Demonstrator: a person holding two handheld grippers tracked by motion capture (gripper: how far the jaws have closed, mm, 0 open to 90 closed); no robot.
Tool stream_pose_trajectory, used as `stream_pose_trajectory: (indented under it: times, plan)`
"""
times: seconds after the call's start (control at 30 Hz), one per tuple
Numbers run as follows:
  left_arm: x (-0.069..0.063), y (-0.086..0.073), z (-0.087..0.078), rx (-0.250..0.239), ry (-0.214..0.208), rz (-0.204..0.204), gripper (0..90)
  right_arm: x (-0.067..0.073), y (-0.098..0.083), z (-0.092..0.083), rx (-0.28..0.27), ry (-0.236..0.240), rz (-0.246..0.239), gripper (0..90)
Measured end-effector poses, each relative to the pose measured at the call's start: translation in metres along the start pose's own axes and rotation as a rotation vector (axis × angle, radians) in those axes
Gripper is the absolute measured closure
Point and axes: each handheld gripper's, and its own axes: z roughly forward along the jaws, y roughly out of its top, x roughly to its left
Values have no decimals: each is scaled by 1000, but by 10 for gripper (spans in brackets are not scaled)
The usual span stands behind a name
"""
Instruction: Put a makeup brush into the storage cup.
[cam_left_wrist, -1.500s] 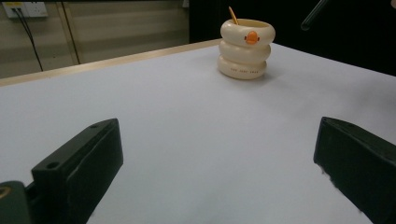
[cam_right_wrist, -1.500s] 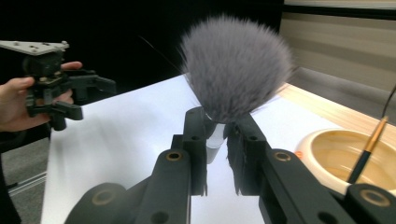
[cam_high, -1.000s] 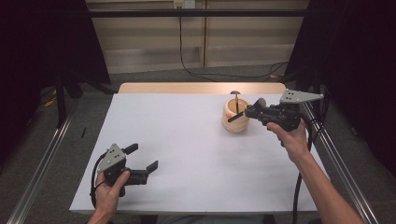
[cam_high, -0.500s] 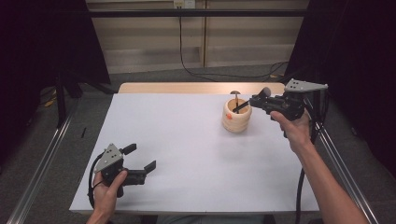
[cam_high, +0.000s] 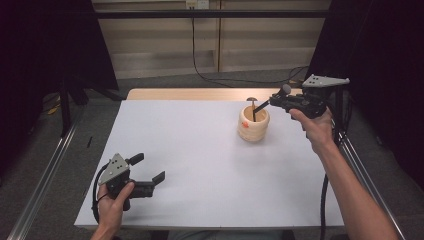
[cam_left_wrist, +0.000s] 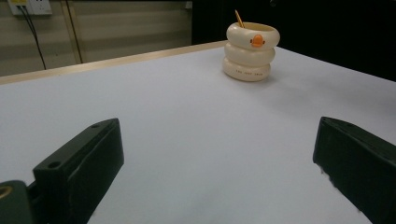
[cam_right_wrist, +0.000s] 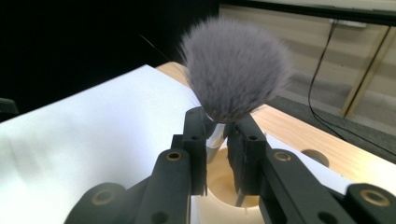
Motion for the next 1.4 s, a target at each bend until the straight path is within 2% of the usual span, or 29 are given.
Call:
stream_pose_trajectory:
  times: [0.8,0.93,1.4]
  plan:
    - [-1,0,0,11,-11,22,20,-16,-9,29,120,-47,26,772]
    - [0,-1,1,13,-10,27,17,-18,-12,34,147,-56,25,772]
    - [1,-1,1,8,0,22,17,-18,-20,46,190,-58,29,772]
